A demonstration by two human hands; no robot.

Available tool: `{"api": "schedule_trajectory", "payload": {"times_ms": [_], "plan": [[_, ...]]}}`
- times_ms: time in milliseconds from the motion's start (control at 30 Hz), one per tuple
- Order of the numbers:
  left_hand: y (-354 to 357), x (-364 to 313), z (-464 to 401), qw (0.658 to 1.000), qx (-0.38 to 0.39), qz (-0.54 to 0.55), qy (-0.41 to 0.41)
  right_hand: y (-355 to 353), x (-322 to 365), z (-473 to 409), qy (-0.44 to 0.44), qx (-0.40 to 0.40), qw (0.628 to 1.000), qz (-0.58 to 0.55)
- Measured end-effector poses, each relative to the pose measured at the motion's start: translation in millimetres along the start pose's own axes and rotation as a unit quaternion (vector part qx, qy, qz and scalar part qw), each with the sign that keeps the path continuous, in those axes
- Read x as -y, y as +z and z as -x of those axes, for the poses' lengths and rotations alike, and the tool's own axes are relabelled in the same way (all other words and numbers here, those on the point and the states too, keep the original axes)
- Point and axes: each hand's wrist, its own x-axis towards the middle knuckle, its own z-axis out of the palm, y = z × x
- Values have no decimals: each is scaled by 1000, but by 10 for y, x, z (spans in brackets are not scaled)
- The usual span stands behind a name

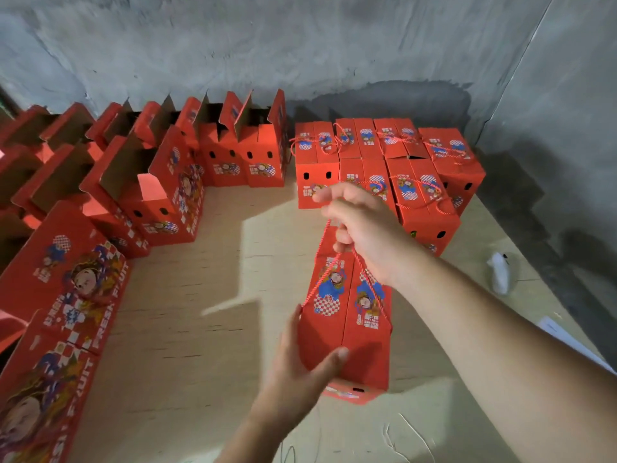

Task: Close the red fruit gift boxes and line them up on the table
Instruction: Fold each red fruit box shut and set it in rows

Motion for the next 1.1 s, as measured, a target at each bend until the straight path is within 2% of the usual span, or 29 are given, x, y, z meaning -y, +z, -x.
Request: {"api": "schedule_trajectory", "payload": {"times_ms": [67,133,233,367,433,467,533,600,633,700,767,900,1033,1100], "plan": [[-41,178,-122,998,-26,50,6,169,98,-119,-21,7,999,29],[-107,224,-307,994,-28,102,-21,323,132,-229,-31,15,998,58],[-175,284,-594,992,-49,95,-65,416,74,-391,-13,13,996,92],[-356,455,-957,986,-106,106,-75,344,-217,-518,24,16,989,145],[-419,521,-1047,981,-134,102,-96,247,-398,-546,-6,76,964,256],[-426,562,-1056,980,-139,101,-100,193,-514,-528,-28,95,935,340],[-399,637,-1010,979,-150,104,-94,108,-773,-386,-40,44,891,450],[-355,695,-928,976,-178,99,-83,53,-1125,-134,-2,-10,900,436],[-333,728,-893,973,-197,90,-77,47,-1330,-2,36,6,916,401],[-282,769,-877,968,-226,80,-72,91,-1703,214,109,102,933,327],[-253,752,-945,962,-240,108,-74,148,-1946,255,87,160,935,305],[-284,669,-1284,956,-240,148,-77,79,-2015,-143,23,107,944,311],[-367,567,-1862,964,-225,125,-63,-102,-1905,-732,30,112,909,400],[-435,472,-2206,974,-187,118,-50,-148,-1847,-970,17,54,864,500]]}}
